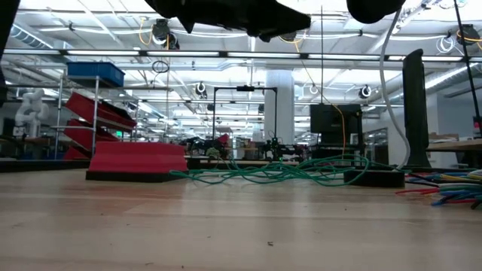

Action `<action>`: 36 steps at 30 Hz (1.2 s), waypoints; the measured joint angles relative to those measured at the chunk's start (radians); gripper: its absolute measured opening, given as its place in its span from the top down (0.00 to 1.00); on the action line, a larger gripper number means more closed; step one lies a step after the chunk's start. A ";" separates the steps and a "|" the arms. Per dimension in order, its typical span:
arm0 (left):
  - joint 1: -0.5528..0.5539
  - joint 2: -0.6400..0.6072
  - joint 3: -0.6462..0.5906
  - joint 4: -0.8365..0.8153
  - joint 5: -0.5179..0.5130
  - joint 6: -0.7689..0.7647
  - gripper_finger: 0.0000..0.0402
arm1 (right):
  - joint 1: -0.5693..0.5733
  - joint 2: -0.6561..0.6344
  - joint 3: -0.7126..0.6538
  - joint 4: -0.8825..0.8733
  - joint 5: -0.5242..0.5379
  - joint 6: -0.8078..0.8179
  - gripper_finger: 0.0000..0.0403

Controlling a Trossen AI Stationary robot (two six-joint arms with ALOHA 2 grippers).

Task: Coiling cords
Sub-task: Coil the white wire cable on the spool

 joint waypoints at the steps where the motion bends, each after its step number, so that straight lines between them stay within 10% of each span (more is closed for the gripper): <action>1: 0.000 0.000 0.000 -0.003 -0.028 0.013 0.78 | 0.000 0.000 0.000 0.000 0.000 0.000 1.00; 36: -0.103 0.067 0.000 0.020 -0.200 -0.122 0.78 | -0.099 0.187 -0.001 0.068 0.062 -0.222 1.00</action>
